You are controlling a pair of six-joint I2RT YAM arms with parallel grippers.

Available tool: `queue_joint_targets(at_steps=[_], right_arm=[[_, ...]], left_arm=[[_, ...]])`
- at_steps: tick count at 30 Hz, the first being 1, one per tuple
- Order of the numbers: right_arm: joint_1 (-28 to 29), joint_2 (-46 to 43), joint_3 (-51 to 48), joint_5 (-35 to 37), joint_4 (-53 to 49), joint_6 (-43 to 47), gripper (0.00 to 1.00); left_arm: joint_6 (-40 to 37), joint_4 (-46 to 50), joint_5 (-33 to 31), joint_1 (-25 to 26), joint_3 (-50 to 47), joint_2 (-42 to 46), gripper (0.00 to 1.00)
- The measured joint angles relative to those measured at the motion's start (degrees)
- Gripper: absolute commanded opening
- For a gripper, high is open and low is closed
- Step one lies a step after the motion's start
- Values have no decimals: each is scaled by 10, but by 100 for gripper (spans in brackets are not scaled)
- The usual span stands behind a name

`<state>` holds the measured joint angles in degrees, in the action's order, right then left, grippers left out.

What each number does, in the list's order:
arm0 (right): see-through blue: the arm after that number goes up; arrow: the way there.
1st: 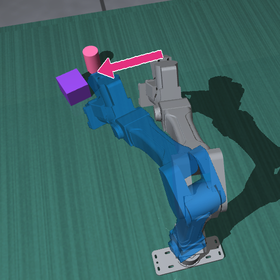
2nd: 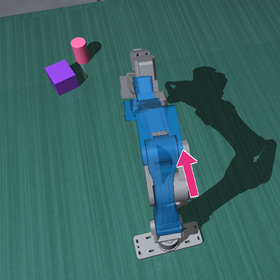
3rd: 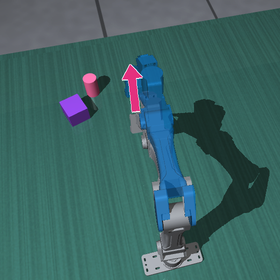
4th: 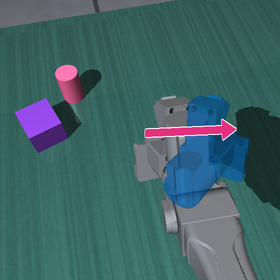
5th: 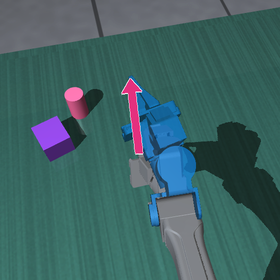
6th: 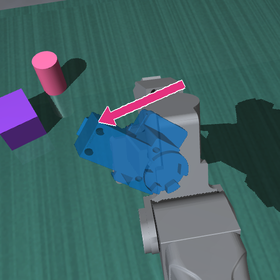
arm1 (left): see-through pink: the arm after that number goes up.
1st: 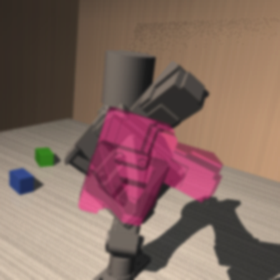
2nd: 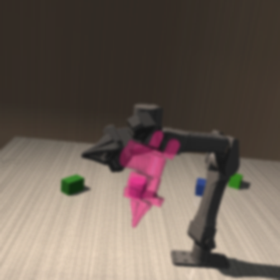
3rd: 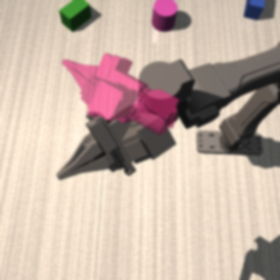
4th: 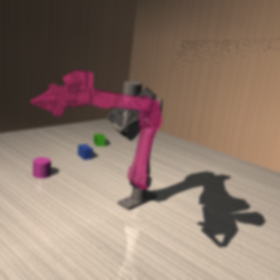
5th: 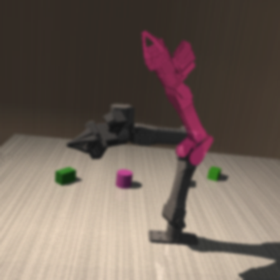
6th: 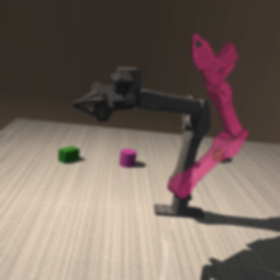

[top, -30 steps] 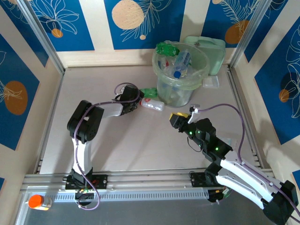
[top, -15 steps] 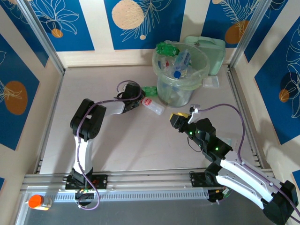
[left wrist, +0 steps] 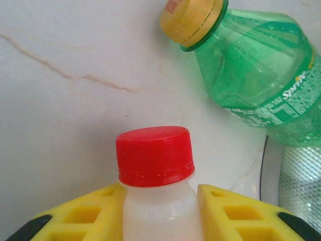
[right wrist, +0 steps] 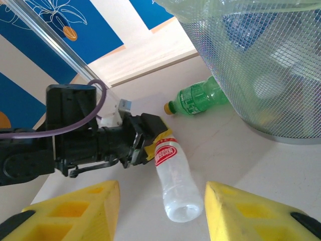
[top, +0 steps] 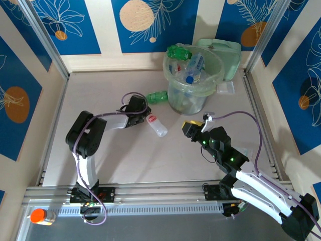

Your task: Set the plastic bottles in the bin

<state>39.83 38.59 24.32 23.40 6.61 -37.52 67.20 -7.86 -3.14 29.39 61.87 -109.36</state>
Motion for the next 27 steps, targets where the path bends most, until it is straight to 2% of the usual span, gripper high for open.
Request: queue_joint_targets(at_steps=[7, 12, 18, 22, 27], right_arm=[[0, 0, 0, 0, -2, 0, 49], [0, 8, 9, -3, -9, 7, 50], [-1, 37, 28, -37, -14, 24, 51], [-1, 60, 36, -72, -13, 39, 55], [0, 81, 40, -125, -2, 58, 62]], left_arm=[[-42, 8, 1, 0, -47, 97, 28], [-79, 15, 3, 0, -73, 161, 29], [-162, 11, 4, 14, -148, 300, 27], [-224, -33, 18, 18, -217, 403, 26], [-257, -133, 47, 26, -316, 481, 25]])
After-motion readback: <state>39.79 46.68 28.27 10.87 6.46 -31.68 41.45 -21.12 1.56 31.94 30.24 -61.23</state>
